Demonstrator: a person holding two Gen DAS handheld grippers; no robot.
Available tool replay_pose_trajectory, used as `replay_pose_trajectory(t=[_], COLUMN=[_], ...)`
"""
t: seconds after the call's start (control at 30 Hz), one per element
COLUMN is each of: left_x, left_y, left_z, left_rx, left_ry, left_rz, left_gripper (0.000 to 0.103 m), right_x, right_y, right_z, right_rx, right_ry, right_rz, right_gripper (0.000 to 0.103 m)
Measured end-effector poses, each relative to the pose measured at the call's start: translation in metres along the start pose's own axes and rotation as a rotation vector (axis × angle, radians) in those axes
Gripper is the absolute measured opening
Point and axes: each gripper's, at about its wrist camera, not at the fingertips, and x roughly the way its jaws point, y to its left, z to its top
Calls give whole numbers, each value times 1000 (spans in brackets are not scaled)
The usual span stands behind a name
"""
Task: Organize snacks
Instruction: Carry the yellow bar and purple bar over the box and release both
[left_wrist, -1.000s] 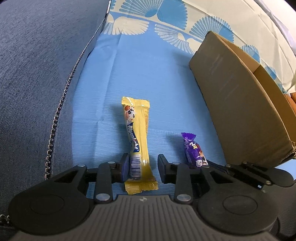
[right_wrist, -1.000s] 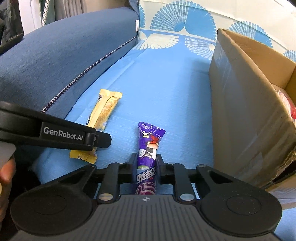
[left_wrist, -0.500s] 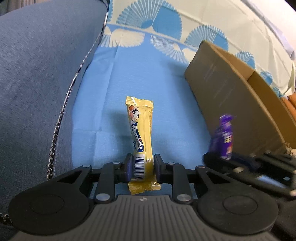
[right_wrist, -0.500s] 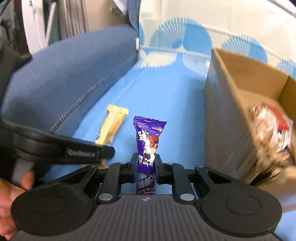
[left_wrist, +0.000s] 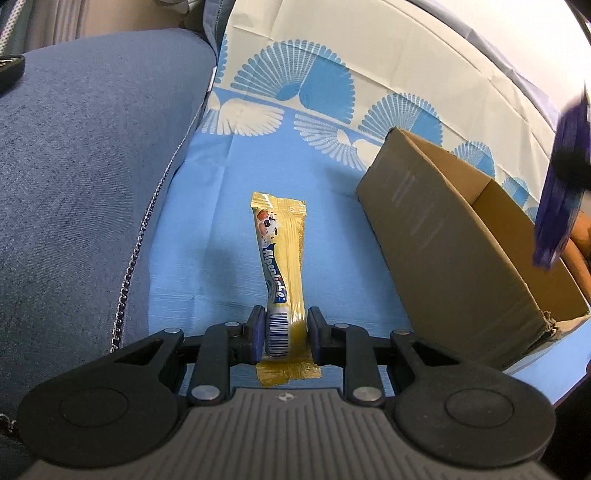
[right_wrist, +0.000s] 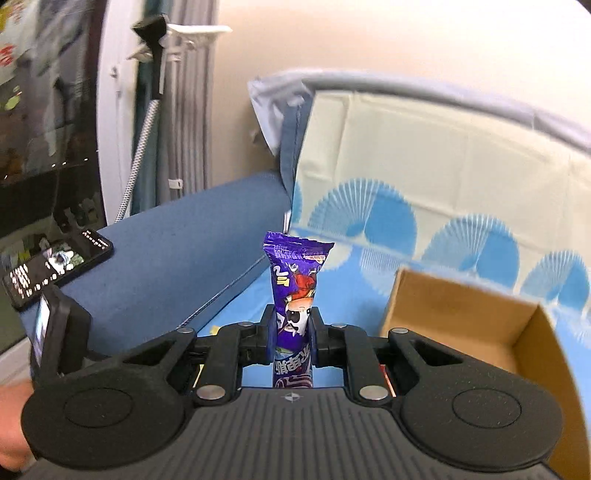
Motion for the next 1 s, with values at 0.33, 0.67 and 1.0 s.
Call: replay_pose_trajectory(t=[0.33, 0.67, 1.0], left_x=[6, 9, -15], left_y=[-8, -12, -8], left_z=[1, 1, 6], left_rx=[26, 45, -27], left_ry=[6, 15, -82], left_rz=[57, 98, 177], left_gripper=[26, 27, 26], right_x=[12, 14, -1], right_y=[-14, -34, -53], right_z=[-43, -50, -47], right_rx=[68, 135, 196], right_ry=[40, 47, -10], right_rz=[36, 42, 23], right_gripper=[17, 17, 17])
